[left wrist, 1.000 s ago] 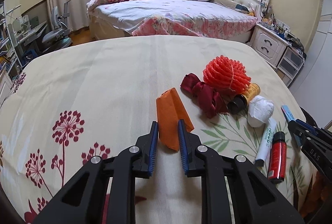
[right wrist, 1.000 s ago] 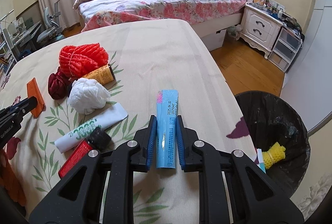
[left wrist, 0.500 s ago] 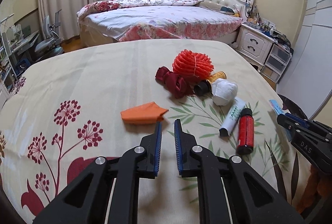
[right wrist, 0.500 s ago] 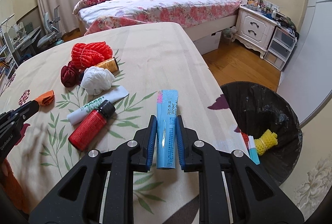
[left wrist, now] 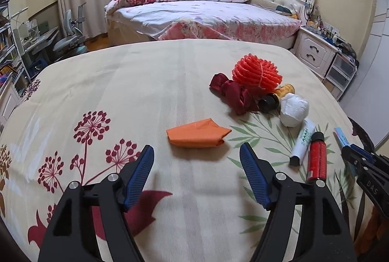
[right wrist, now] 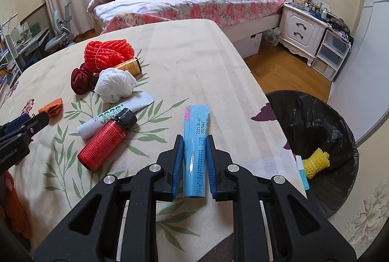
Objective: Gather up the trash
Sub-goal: 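Grasp the orange cloth with the left gripper while the right gripper holds the blue tube, then carry the orange cloth and blue tube over the bin and open both grippers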
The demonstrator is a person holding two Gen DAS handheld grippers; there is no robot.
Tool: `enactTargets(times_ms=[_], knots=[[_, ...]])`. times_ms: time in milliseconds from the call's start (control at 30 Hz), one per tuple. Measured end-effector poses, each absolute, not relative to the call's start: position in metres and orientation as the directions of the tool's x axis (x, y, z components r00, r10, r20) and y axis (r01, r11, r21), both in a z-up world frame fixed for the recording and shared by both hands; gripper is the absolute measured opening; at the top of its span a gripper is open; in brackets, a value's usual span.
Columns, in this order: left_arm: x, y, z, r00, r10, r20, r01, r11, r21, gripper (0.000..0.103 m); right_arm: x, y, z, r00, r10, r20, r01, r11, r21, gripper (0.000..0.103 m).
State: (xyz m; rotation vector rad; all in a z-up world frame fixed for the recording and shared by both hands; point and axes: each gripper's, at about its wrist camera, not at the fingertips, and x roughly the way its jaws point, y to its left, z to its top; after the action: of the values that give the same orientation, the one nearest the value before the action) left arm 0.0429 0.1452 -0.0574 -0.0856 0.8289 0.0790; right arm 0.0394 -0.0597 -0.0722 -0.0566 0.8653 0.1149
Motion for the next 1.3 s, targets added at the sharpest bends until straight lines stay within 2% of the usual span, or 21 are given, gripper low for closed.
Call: enactTargets(times_ms=[333,467,567,1300], knots=[[0.064,0.151,-0.065,0.623,0.017,-0.782,-0.102,0.993,-0.060,0.071,0.053,-0.056,-0.074,0.633,0.084,-0.770,-0.130,0.991,0.001,0.018],[0.062,0.147,-0.066,0.620,0.013,-0.784,-0.078,0.996,-0.045,0.057,0.054,-0.056,-0.074,0.633,0.085,-0.770,-0.132,0.991,0.001,0.018],[0.060,0.145,-0.065,0.625,0.009,-0.780,-0.065,0.997,-0.040,0.056,0.054,-0.056,-0.074,0.633,0.085,-0.770,-0.131,0.991,0.001,0.018],[0.026,0.129,-0.038,0.701,-0.028,-0.712,-0.026,0.998,-0.065,0.055,0.037,-0.068,-0.061,0.671,0.077,-0.737,-0.104,0.995,0.009,0.018]])
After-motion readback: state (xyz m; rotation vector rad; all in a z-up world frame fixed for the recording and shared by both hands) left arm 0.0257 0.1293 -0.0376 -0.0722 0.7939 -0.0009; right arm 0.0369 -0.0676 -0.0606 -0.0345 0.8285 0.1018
